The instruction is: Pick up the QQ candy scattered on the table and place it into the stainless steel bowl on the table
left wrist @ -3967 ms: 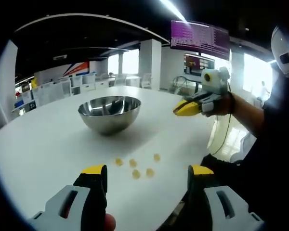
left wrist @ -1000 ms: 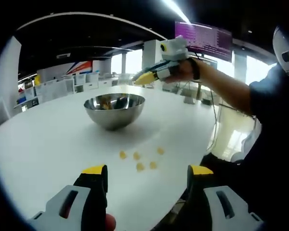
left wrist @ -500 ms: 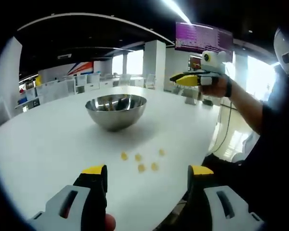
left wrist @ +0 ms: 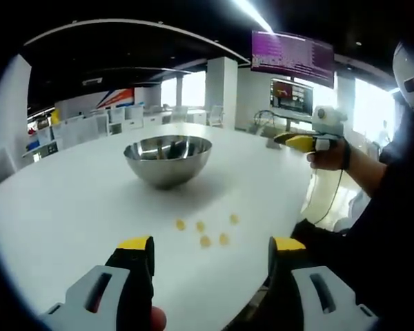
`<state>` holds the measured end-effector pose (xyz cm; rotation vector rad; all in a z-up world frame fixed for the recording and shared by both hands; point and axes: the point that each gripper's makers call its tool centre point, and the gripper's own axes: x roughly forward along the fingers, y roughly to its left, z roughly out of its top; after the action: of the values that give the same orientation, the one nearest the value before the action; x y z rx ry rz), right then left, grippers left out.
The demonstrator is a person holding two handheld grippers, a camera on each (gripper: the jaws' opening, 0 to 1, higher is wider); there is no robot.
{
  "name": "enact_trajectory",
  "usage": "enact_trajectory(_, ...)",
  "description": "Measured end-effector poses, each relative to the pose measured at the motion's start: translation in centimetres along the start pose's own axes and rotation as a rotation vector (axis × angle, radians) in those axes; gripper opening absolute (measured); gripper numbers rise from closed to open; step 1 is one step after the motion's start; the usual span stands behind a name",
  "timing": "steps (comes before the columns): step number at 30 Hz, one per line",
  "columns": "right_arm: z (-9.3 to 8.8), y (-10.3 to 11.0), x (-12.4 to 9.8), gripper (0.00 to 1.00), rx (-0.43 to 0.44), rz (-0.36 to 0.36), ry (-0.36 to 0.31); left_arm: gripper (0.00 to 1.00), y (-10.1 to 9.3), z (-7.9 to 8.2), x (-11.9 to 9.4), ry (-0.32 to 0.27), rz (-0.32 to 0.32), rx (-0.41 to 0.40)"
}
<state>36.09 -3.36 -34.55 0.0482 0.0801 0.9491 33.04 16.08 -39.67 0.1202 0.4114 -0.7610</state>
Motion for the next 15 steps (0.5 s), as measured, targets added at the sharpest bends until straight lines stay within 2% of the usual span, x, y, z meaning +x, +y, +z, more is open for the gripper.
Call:
enact_trajectory(7, -0.1, 0.6, 0.4, 0.2, -0.043, 0.024, 0.035, 0.67, -0.3, -0.1, 0.2, 0.002, -0.009, 0.002)
enact_trajectory(10, -0.7, 0.7, 0.8, 0.2, -0.053, 0.03, 0.065, 0.67, -0.1, -0.1, 0.2, -0.001, -0.007, 0.0)
enact_trajectory(13, -3.0, 1.0, 1.2, 0.19, -0.098, 0.049, 0.168, 0.67, 0.2, -0.4, 0.2, 0.003, -0.002, -0.008)
enact_trajectory(15, -4.1, 1.3, 1.5, 0.19, -0.118, 0.066, 0.212, 0.67, 0.2, -0.5, 0.2, 0.004, -0.001, -0.01)
